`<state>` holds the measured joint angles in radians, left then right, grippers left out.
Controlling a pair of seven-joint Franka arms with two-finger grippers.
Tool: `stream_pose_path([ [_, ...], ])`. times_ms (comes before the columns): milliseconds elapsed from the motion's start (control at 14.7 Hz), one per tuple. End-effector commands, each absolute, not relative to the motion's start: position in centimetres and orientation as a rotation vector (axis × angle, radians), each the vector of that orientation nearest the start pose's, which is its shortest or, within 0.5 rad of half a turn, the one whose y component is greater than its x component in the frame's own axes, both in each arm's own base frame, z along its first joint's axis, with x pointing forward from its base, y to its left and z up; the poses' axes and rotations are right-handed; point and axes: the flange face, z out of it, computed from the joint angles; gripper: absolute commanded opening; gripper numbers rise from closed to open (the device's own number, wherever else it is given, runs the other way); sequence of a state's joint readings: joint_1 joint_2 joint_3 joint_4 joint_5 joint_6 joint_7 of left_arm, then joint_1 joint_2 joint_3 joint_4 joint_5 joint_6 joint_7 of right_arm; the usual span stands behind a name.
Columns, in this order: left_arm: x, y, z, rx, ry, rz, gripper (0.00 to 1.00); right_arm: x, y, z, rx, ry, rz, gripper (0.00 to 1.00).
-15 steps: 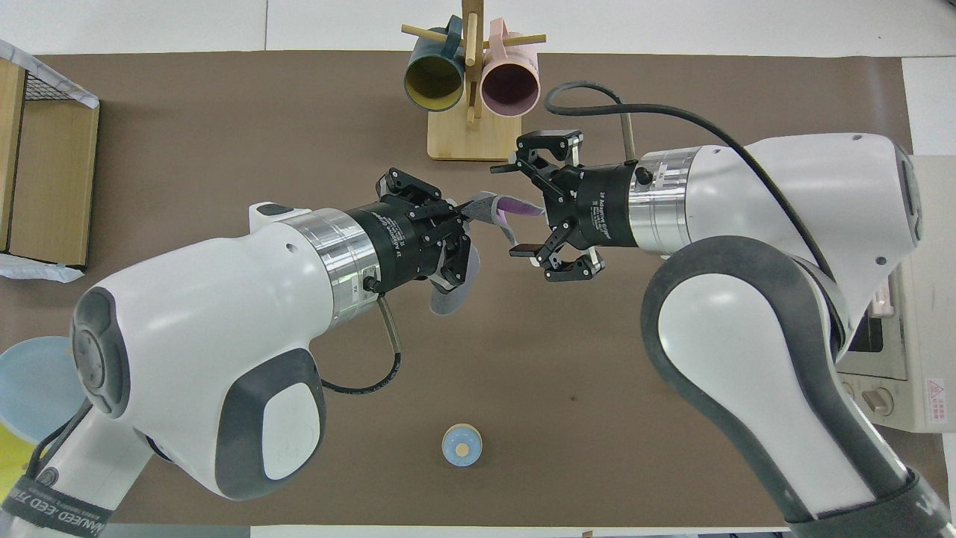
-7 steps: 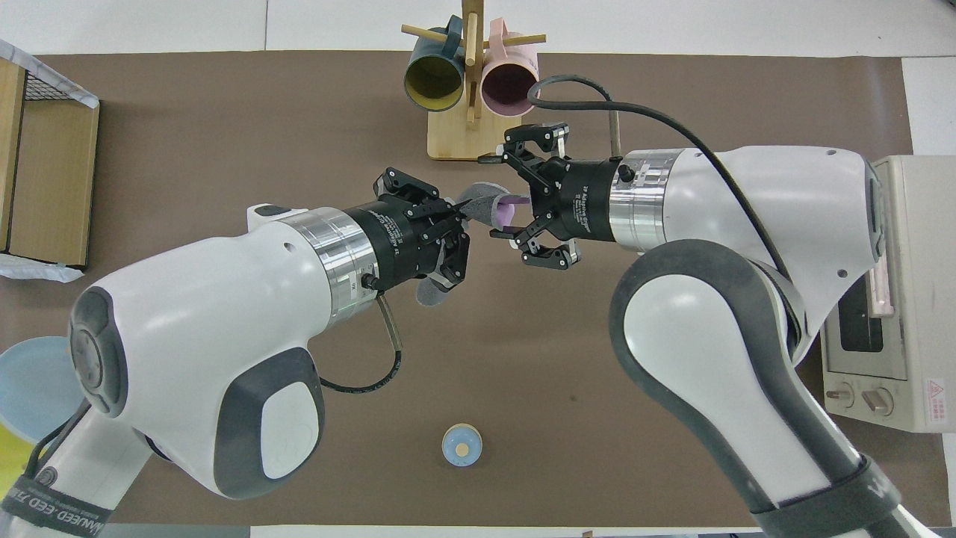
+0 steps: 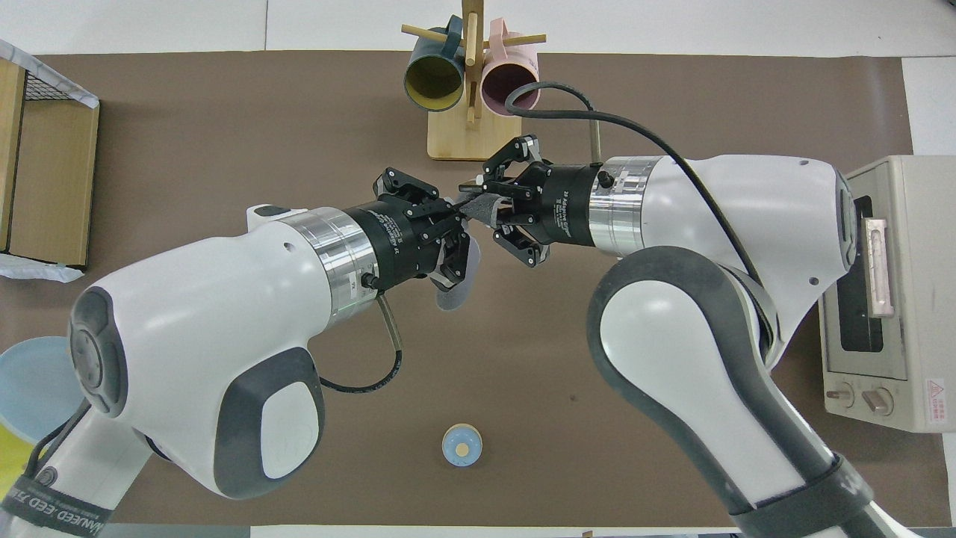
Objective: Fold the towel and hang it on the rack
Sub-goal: 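Grasp the towel with the right gripper beside the left gripper, then open the left gripper while the right gripper carries the towel away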
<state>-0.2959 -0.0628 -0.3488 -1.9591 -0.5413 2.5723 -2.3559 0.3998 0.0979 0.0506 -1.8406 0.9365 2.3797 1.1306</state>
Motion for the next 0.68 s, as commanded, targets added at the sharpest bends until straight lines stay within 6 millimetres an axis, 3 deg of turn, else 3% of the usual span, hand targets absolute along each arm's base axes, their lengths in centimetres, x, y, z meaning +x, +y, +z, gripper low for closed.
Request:
stream_pose_path([
  [0, 46.6, -34.3, 57.7, 1.209, 2.085, -0.467, 0.00, 56.6, 27.7, 52.5, -1.846, 1.305, 0.309, 0.00],
  [68, 46.6, -34.4, 57.6, 1.213, 2.089, -0.469, 0.23, 56.5, 27.7, 52.4, -1.866, 1.280, 0.299, 0.00],
  [136, 46.6, -34.4, 57.5, 1.218, 2.091, -0.470, 0.66, 56.4, 27.7, 52.3, -1.884, 1.261, 0.299, 0.00],
  [204, 46.6, -34.4, 57.5, 1.224, 2.087, -0.467, 1.00, 56.3, 27.7, 52.5, -1.885, 1.258, 0.298, 0.00],
  [340, 46.5, -34.4, 57.5, 1.233, 2.082, -0.464, 1.00, 56.1, 27.9, 52.2, -1.924, 1.236, 0.297, 0.00],
  [612, 47.3, -32.7, 57.0, 1.261, 2.074, -0.420, 1.00, 54.9, 27.5, 51.0, -2.372, 0.790, 0.139, 0.00],
])
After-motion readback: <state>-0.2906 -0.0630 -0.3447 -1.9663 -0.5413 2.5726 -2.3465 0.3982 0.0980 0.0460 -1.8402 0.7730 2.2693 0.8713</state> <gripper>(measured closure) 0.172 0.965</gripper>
